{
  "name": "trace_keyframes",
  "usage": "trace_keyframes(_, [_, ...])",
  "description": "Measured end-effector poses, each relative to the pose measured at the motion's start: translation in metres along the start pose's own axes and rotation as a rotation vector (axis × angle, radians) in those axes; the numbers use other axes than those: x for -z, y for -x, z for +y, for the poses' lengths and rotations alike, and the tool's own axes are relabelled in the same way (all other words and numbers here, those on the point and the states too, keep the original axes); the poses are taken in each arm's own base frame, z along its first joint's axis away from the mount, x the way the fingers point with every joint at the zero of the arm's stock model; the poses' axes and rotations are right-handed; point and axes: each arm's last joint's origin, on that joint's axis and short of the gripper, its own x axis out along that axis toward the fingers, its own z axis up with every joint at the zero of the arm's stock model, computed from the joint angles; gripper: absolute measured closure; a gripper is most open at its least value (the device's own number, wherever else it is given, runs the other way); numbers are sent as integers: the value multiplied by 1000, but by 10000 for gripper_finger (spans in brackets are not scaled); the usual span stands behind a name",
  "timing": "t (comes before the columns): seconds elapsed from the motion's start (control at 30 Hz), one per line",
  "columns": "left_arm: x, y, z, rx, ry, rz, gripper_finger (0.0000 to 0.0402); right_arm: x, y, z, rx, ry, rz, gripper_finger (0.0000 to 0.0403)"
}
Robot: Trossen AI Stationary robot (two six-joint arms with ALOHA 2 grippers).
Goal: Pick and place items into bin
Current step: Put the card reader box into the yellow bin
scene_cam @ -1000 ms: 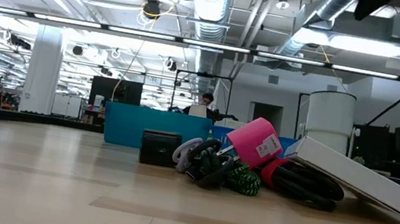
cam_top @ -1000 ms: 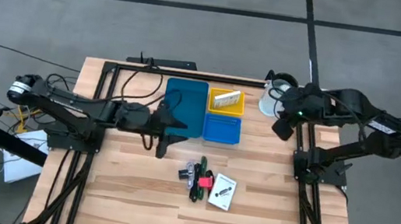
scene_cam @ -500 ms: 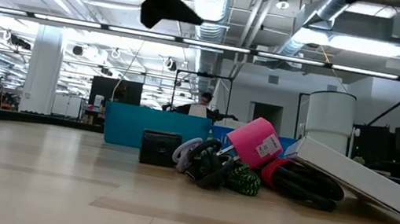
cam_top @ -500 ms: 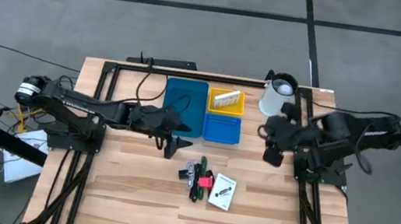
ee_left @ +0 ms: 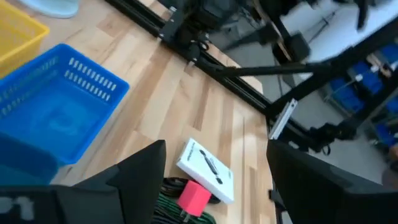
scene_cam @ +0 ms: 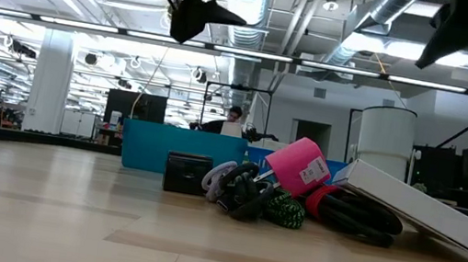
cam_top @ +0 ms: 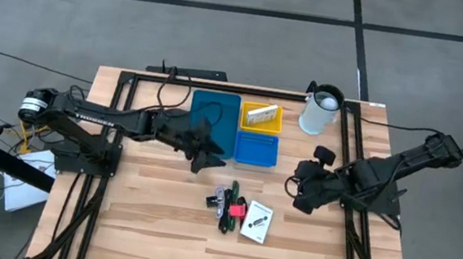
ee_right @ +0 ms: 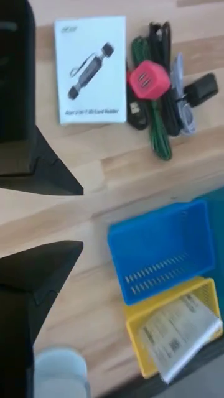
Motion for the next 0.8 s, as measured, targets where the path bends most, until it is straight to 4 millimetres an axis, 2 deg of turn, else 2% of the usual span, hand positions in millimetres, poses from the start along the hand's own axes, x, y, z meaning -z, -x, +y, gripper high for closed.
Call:
trace_keyframes(0.17, [-4,-6,13,5,77,8,133,8,-4,8,-25,-21,-8,280])
trace_keyframes(0.4, [-9,-49,20,33,127,128,133,11,0,15,-47,-13,-31,280])
trace_keyframes(0.6, [-17,-87,24,-16,157,270,133,13,2,17,-47,-1,-38,280])
trace_keyframes(0.8, [-21,-113,23,-18,150,385,133,13,1,17,-47,0,-29,280])
